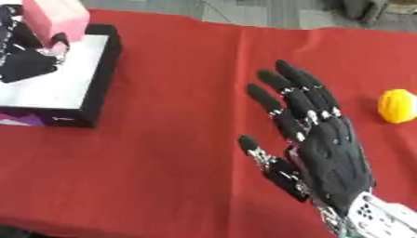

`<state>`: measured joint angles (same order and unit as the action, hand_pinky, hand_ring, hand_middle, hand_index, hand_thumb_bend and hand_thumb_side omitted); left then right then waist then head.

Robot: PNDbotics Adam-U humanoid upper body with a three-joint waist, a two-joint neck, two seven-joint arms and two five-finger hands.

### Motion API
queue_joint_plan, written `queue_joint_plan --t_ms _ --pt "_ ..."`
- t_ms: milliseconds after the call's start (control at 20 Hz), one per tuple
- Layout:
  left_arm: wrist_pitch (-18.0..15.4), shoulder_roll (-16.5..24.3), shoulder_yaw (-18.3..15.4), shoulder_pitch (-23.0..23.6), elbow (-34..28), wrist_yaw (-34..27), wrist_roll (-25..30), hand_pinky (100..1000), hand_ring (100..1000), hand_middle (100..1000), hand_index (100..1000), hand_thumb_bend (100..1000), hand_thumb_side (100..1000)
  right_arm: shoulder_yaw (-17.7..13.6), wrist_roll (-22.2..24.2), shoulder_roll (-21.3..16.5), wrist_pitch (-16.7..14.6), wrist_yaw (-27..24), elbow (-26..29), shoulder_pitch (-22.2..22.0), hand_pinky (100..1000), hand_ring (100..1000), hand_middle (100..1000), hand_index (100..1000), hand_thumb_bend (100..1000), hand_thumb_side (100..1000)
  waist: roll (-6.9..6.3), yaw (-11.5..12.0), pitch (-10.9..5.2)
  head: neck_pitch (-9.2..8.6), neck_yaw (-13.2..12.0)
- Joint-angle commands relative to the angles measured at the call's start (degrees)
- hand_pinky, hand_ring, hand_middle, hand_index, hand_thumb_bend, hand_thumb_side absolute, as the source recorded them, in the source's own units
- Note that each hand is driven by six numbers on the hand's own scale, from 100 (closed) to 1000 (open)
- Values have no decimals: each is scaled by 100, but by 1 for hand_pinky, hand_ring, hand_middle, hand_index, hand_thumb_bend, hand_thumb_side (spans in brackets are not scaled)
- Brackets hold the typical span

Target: Pick up the objects with one hand, pass them to the other hand, and then place them into the box on the other side of the table.

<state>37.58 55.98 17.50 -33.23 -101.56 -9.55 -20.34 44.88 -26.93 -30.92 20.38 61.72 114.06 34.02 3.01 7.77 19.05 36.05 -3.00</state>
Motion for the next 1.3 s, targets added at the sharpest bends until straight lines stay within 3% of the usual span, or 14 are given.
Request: queue_joint_plan --t_ms 50,400,600,700,900,1050,1250,1300 --pt "37 83 -36 -125 231 313 88 680 581 445 429 100 264 -66 -37 -17 10 -30 53 29 864 927 843 871 550 100 -24 3 -145 -100 -53" --pt "231 -87 -72 -249 781 922 398 702 604 476 459 100 257 -59 -65 -18 -11 -35 53 2 864 926 842 870 548 100 0 -3 -146 -137 -112" --pt "297 -202 -111 -355 1113 1213 652 717 624 513 516 100 243 -102 -63 -24 3 -52 53 -14 863 925 841 868 481 100 10 -9 -142 -126 -120" --pt "334 -265 -132 -417 1316 1384 729 735 654 540 541 100 252 -139 -107 -25 -4 -66 53 -5 861 923 840 867 517 100 12 -16 -143 -115 -127" --pt "322 -454 -155 -601 1752 1728 870 780 729 615 665 100 250 -170 -166 -16 25 -114 53 -10 857 924 838 865 520 100 19 -22 -140 -79 -128" --pt "244 -544 -168 -700 1965 1958 1045 824 822 757 827 100 239 -157 -182 -6 23 -135 53 -16 856 924 837 863 519 100 24 -26 -137 -81 -134" --pt "169 -591 -152 -755 2120 2292 1294 895 879 825 898 100 170 -147 -185 1 28 -155 53 -18 855 924 835 863 519 100 24 -29 -136 -81 -162" --pt "161 -594 -138 -755 2145 2376 1366 915 891 838 912 100 213 -143 -186 3 24 -157 53 -18 855 924 835 862 518 100 24 -31 -136 -85 -166"
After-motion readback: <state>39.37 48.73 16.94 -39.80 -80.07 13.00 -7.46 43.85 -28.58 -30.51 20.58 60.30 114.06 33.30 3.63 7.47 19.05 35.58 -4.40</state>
